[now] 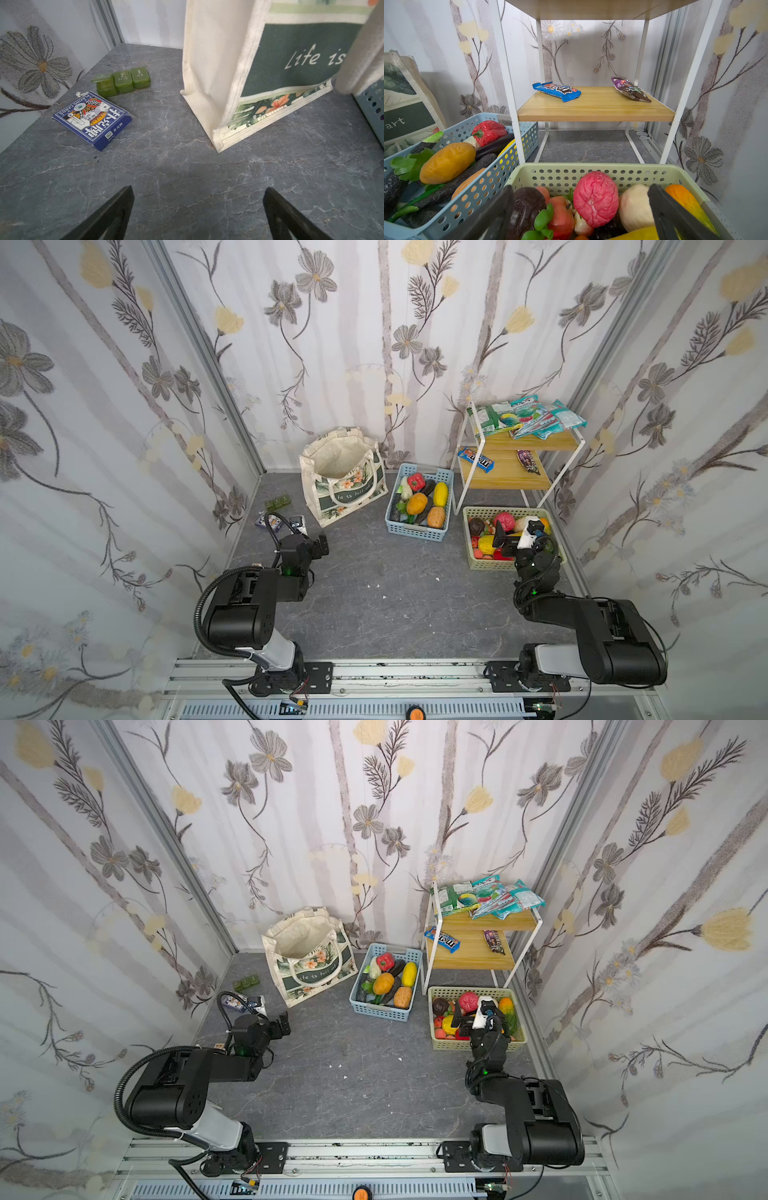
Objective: Place the food into the grocery bag and tie it
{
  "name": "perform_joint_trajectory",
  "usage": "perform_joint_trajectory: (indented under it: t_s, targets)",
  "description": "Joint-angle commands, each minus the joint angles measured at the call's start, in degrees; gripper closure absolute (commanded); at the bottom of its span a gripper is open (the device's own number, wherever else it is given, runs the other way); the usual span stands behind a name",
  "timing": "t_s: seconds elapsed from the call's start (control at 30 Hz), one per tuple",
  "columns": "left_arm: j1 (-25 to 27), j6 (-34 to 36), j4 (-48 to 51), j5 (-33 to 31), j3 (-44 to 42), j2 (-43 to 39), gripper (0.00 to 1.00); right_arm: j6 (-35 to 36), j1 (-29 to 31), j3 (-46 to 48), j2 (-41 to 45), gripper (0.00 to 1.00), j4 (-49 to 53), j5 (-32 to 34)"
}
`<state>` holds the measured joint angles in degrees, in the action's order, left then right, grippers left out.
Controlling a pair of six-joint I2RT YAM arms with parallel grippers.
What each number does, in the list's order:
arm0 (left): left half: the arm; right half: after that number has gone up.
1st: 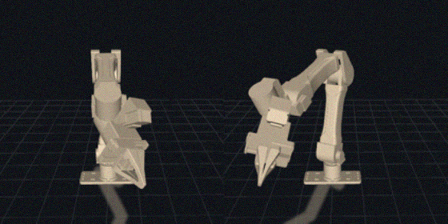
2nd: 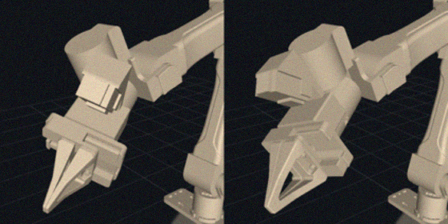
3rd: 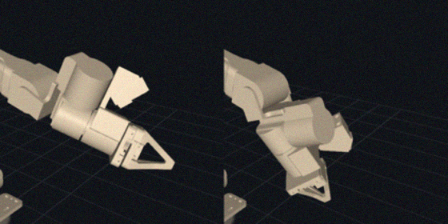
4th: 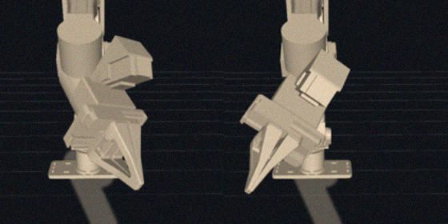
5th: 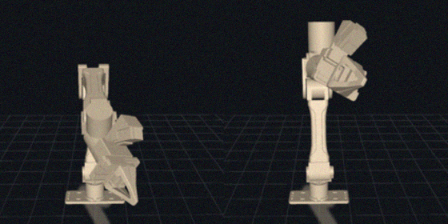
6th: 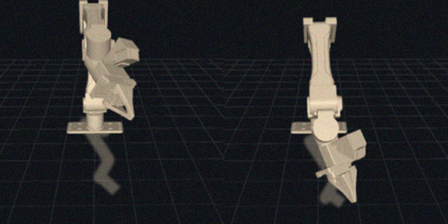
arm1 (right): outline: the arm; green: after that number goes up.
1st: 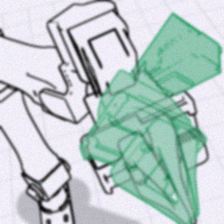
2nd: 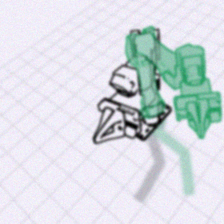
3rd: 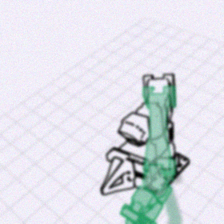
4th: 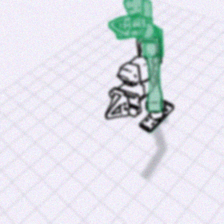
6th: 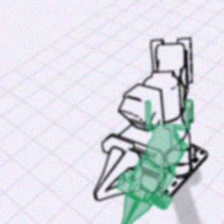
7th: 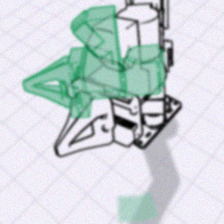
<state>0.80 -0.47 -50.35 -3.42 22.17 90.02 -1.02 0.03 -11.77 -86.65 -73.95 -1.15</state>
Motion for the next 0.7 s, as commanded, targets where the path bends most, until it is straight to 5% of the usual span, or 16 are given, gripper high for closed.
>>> perform_joint_trajectory:
  t_s: [0.0,0.67]
  targets:
    - [-0.01,0.03,-1.95,-0.36,0.24,-0.02,0.0,0.62,0.06,0.01,0.07,0.0,-1.11,-0.35]
    - [-0.18,-0.12,-1.54,-0.01,0.42,0.01,0.0,0.36,-0.04,-0.19,0.04,0.0,-0.77,-0.39]
